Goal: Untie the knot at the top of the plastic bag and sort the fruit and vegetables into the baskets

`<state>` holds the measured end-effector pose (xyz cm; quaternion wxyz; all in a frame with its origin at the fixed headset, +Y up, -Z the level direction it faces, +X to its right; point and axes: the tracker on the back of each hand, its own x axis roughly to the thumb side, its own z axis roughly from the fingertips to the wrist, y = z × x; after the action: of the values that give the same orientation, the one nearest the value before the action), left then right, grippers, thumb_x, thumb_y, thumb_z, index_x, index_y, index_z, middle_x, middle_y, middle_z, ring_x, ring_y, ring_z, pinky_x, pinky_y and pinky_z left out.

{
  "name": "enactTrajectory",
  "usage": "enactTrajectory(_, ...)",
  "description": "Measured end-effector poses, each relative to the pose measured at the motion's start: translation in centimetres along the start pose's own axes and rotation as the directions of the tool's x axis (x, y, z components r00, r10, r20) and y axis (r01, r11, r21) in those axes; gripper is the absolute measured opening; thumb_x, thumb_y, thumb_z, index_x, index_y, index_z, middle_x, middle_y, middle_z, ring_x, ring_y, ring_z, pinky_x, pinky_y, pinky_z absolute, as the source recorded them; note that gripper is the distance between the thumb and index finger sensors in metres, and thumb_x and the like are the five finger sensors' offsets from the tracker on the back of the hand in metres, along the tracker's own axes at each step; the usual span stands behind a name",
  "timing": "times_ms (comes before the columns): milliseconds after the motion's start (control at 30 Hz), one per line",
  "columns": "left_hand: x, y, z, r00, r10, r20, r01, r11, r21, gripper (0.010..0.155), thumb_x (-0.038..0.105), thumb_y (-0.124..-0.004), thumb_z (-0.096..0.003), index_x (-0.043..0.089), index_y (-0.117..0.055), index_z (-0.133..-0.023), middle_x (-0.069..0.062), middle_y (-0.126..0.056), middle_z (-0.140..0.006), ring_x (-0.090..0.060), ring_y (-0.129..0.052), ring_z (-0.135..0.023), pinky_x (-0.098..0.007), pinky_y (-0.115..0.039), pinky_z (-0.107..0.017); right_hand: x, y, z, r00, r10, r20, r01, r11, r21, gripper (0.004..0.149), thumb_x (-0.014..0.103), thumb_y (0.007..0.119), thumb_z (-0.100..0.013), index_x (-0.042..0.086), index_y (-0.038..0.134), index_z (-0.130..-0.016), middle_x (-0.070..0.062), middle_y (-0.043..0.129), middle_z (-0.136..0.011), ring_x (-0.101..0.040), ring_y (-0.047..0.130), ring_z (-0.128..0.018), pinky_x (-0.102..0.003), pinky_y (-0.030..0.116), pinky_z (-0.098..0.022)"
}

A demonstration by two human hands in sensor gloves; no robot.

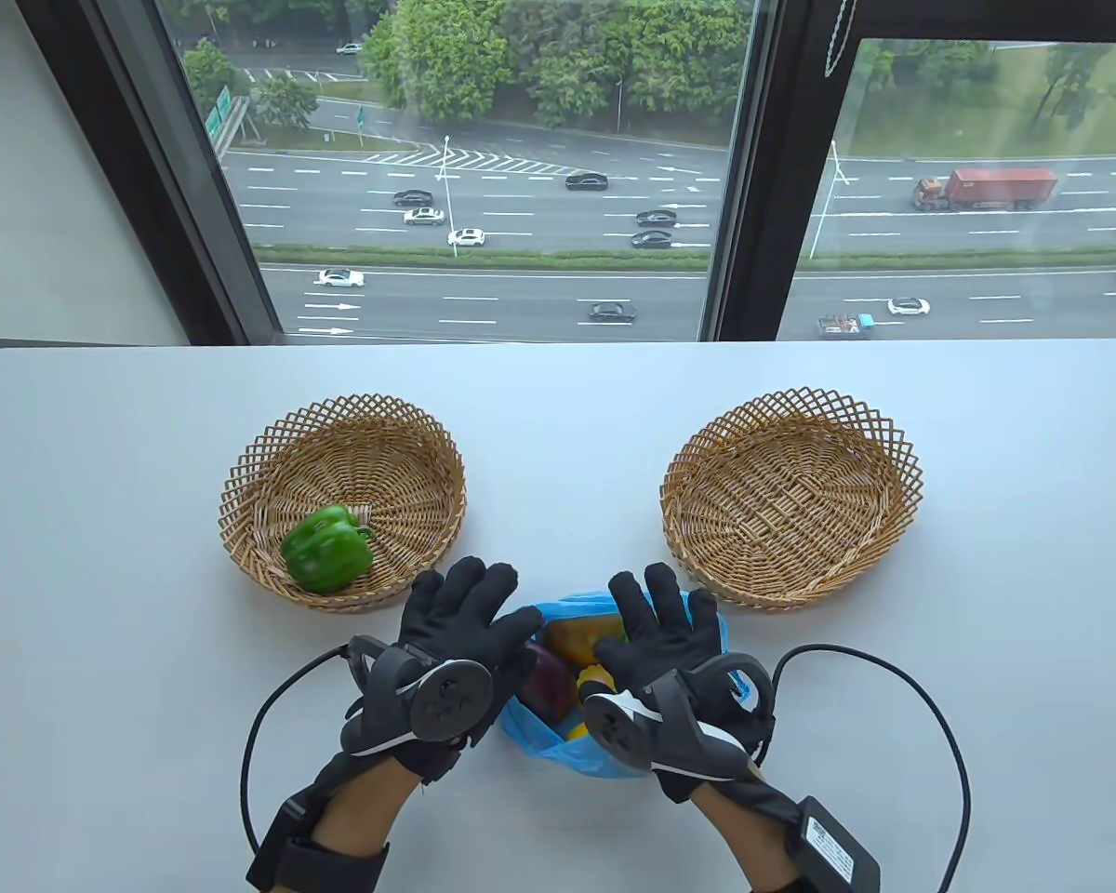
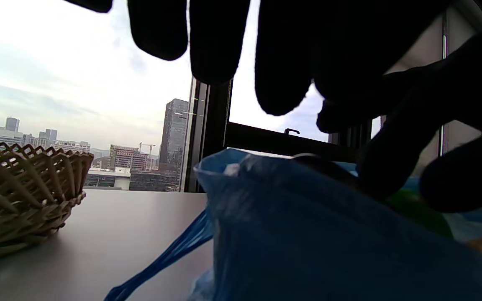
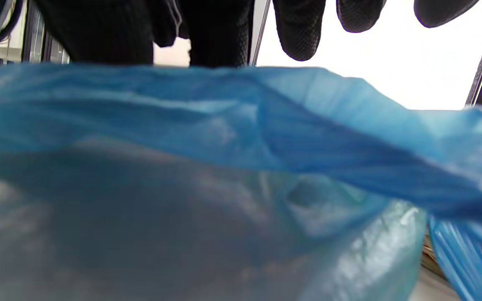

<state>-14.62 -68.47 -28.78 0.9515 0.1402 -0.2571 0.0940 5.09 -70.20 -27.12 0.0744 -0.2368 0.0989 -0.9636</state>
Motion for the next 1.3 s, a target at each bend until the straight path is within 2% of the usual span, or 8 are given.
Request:
enactTrajectory(167,0.2,-0.3,-0.1,1.000,0.008,0.004,-0.008,0.999,-0.049,0.052,0.053,-0.084,-0.0465,0.032,-0.088,-0.094,-0.009,-0.068,-0.116,-0.045,-0.057,-0.107,-0.071,-0.045,-0.071,0.5,1.4,-0.6,0.999,0.035,-0.001,-0.035,0.995,0.096,0.065,0.063,0.081,-0.051,0.013,0.087,-0.092,-0.030,0.044,-0.119,-0.067,0.033,-0.102,-0.083,0.043,-0.063)
enactTrajectory(433,0.1,-1.1,-0.3,1.000,0.017,0.010,-0.015,0.987,-0.157,0.058,0.057,-0.086,-0.0439,0.032,-0.086,-0.096,-0.010,-0.064,-0.118,-0.045,-0.052,-0.108,-0.071,-0.043,-0.072,0.5,2.2,-0.9,1.000,-0.003,-0.001,0.003,0.993,0.117,0.068,0.065,0.079,-0.051,0.010,0.088,-0.092,-0.030,0.043,-0.119,-0.067,0.031,-0.102,-0.082,0.043,-0.063)
enactTrajectory(667,0.3,-1.3,-0.5,1.000,0.027,0.009,-0.025,0.983,-0.183,0.061,0.057,-0.087,-0.0434,0.030,-0.084,-0.098,-0.011,-0.071,-0.115,-0.045,-0.060,-0.105,-0.068,-0.050,-0.071,0.5,2.4,-1.2,0.999,-0.032,-0.015,0.034,0.993,0.116,0.069,0.063,0.080,-0.051,0.008,0.089,-0.090,-0.030,0.045,-0.118,-0.067,0.033,-0.102,-0.082,0.043,-0.063)
enactTrajectory(833,0.3,-1.5,-0.6,0.999,0.038,0.000,-0.037,0.977,-0.212,0.065,0.055,-0.088,-0.0429,0.027,-0.080,-0.101,-0.010,-0.083,-0.107,-0.045,-0.074,-0.098,-0.068,-0.055,-0.069,0.6,2.5,-1.5,0.998,-0.052,-0.031,0.056,0.988,0.147,0.068,0.062,0.081,-0.051,0.006,0.090,-0.089,-0.030,0.045,-0.118,-0.068,0.033,-0.101,-0.082,0.044,-0.063)
enactTrajectory(1300,0.4,-1.7,-0.8,0.999,0.043,0.003,-0.041,0.974,-0.223,0.066,0.054,-0.090,-0.0420,0.027,-0.079,-0.101,-0.008,-0.083,-0.105,-0.043,-0.075,-0.097,-0.068,-0.056,-0.069,1.6,2.4,-2.1,0.998,-0.011,-0.069,0.028,0.969,0.247,0.071,0.058,0.087,-0.050,0.002,0.086,-0.093,-0.032,0.043,-0.119,-0.070,0.030,-0.100,-0.082,0.044,-0.063)
